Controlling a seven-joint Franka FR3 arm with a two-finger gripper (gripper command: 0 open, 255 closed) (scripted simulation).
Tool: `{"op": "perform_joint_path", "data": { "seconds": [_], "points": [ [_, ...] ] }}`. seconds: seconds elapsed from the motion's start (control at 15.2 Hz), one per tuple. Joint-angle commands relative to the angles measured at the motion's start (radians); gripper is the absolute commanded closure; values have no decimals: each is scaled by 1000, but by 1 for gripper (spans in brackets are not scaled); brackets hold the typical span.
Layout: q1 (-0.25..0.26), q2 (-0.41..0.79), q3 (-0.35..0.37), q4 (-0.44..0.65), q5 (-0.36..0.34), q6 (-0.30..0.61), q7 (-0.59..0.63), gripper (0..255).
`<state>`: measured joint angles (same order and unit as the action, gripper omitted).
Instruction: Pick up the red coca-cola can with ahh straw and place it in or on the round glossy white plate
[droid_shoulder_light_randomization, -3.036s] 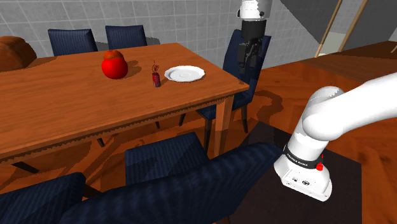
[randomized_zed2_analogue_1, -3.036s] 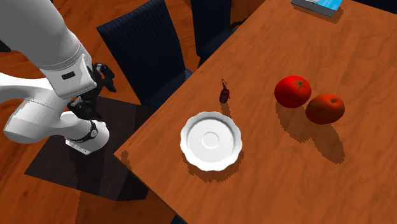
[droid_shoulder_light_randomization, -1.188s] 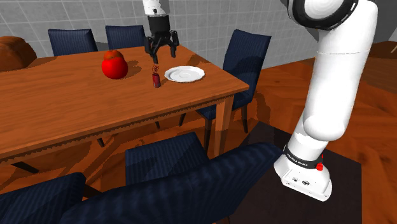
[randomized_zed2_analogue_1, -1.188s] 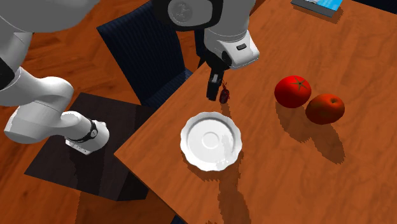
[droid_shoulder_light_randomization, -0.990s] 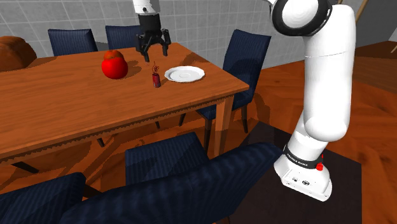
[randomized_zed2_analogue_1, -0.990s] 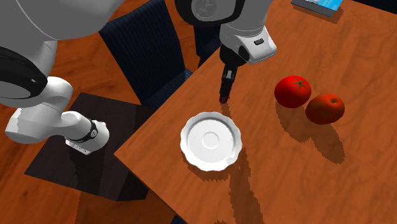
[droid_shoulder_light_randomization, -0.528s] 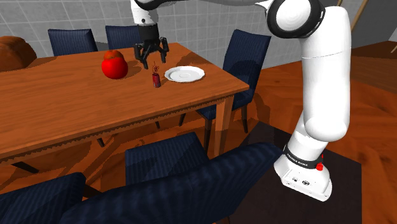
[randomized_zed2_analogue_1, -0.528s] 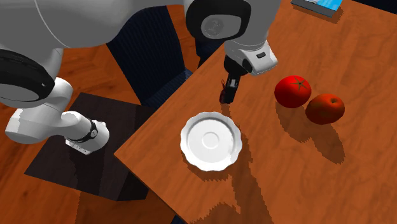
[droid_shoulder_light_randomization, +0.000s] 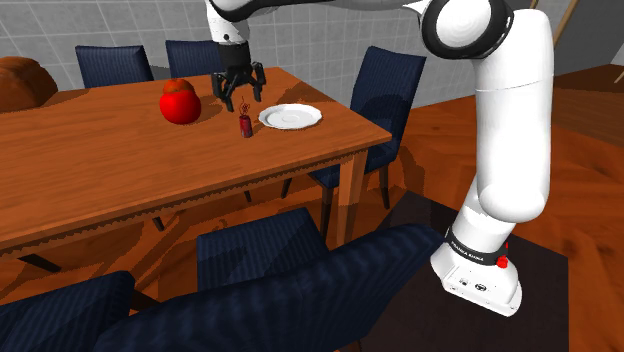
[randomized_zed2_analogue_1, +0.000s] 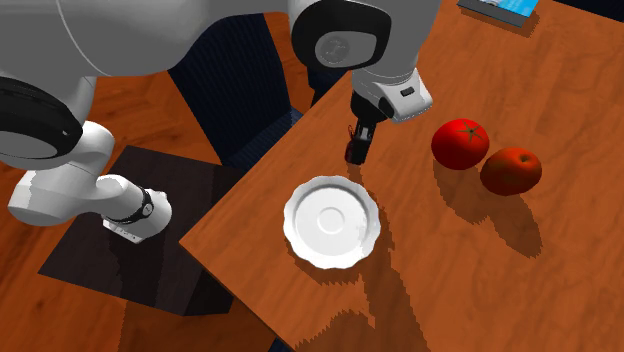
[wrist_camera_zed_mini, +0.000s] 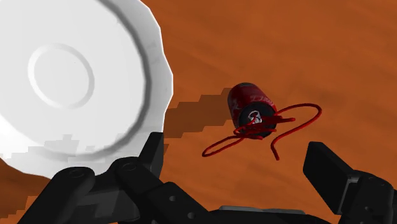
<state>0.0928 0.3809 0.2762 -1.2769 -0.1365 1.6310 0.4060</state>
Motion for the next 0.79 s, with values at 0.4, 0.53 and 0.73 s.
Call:
{"op": "perform_joint_path", "data": {
  "seconds": [0.4,0.53,0.73],
  "points": [
    [0,0,0,0,0,0,0,255],
    [0,-1,0,-2,0,1,0,255],
    [3,7,0,37,-2,-30,-1,255]
  ]
}}
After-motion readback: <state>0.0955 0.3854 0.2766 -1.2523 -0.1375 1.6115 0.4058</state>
